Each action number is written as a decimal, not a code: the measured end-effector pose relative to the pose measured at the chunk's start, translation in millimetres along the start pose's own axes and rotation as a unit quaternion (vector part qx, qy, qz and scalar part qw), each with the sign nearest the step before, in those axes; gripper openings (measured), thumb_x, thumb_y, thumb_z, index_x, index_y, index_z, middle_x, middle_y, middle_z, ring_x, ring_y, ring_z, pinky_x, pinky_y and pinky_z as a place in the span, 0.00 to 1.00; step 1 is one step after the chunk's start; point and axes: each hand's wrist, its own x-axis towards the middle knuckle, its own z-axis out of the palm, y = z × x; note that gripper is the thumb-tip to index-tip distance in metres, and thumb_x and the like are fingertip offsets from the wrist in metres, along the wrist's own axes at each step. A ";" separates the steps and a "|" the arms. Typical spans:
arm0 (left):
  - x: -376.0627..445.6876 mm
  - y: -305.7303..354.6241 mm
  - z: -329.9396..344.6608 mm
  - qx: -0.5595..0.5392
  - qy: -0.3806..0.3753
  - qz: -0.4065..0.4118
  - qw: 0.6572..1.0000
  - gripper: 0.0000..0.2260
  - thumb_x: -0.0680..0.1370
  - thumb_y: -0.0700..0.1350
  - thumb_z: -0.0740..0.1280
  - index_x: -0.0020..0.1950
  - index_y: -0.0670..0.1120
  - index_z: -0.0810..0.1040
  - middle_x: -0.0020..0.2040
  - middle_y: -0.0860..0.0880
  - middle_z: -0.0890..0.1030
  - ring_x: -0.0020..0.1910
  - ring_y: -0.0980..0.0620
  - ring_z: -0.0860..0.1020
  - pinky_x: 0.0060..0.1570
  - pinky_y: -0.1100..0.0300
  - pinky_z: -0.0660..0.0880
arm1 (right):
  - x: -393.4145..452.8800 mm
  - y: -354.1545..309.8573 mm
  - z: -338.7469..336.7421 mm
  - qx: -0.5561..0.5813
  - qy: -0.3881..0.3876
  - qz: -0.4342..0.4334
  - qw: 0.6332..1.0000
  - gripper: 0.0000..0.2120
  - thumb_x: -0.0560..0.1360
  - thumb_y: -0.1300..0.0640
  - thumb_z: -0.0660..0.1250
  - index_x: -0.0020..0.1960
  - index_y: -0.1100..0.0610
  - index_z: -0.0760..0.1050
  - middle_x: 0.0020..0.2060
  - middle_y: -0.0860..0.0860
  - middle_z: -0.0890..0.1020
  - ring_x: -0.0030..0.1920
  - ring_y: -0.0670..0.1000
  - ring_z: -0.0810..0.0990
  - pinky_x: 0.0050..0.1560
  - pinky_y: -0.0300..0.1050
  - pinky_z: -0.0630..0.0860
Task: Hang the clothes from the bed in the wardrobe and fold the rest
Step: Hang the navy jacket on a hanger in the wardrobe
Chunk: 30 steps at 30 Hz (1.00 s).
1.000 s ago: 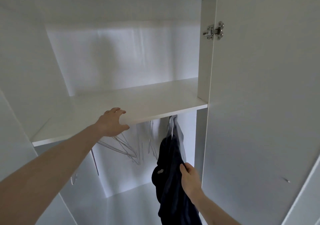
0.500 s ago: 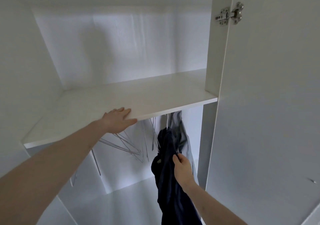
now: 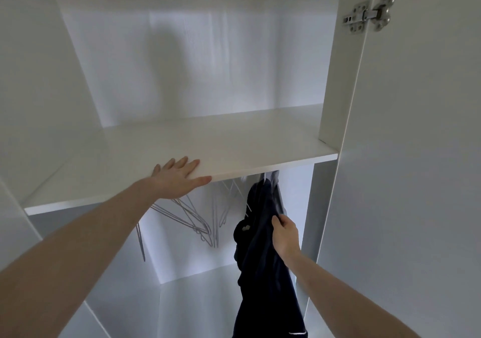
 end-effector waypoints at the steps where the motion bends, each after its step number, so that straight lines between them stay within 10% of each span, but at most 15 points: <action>1: 1.1 -0.4 0.8 -0.002 0.004 -0.002 1.000 0.48 0.67 0.82 0.38 0.83 0.62 0.40 0.85 0.50 0.40 0.83 0.41 0.43 0.79 0.34 0.45 | 6.7 -4.5 1.0 -0.005 -0.004 -0.006 1.000 0.16 0.83 0.56 0.60 0.36 0.55 0.66 0.28 0.47 0.70 0.31 0.49 0.68 0.33 0.42 0.67; 11: 5.0 -2.9 9.3 -0.032 0.044 -0.027 0.998 0.50 0.64 0.84 0.39 0.83 0.63 0.42 0.85 0.54 0.45 0.84 0.45 0.47 0.79 0.38 0.46 | -8.9 5.0 8.5 0.021 -0.053 -0.006 0.998 0.16 0.84 0.58 0.60 0.38 0.58 0.69 0.26 0.43 0.72 0.30 0.44 0.71 0.32 0.34 0.68; 17: -4.0 1.2 6.2 -0.042 0.051 -0.033 0.997 0.48 0.66 0.82 0.39 0.83 0.62 0.45 0.85 0.54 0.47 0.84 0.44 0.48 0.80 0.39 0.46 | -40.8 27.9 -12.2 0.081 -0.051 0.010 0.995 0.14 0.85 0.58 0.60 0.47 0.67 0.76 0.37 0.57 0.78 0.39 0.54 0.77 0.45 0.49 0.75; 23: -37.1 69.9 66.4 -0.068 0.416 0.253 0.871 0.10 0.78 0.48 0.63 0.57 0.51 0.79 0.54 0.51 0.79 0.53 0.49 0.76 0.60 0.52 0.69 | -63.0 34.5 -41.3 0.129 -0.068 0.043 0.988 0.19 0.85 0.61 0.62 0.36 0.54 0.80 0.34 0.51 0.80 0.37 0.51 0.80 0.44 0.46 0.77; 26: -35.2 106.6 110.8 -0.086 0.262 0.285 0.918 0.09 0.77 0.40 0.63 0.53 0.49 0.80 0.50 0.53 0.79 0.49 0.51 0.77 0.49 0.52 0.76 | -68.1 39.8 -49.9 0.149 -0.081 0.064 0.983 0.14 0.84 0.63 0.62 0.41 0.64 0.79 0.35 0.56 0.80 0.37 0.54 0.80 0.39 0.43 0.77; 30: 1.5 110.8 140.1 -0.074 0.068 0.176 0.979 0.23 0.78 0.38 0.62 0.74 0.49 0.70 0.72 0.50 0.68 0.65 0.46 0.74 0.53 0.49 0.76 | -73.5 48.4 -57.4 0.152 -0.096 0.075 0.981 0.13 0.84 0.64 0.63 0.45 0.73 0.75 0.36 0.58 0.78 0.37 0.55 0.79 0.38 0.44 0.75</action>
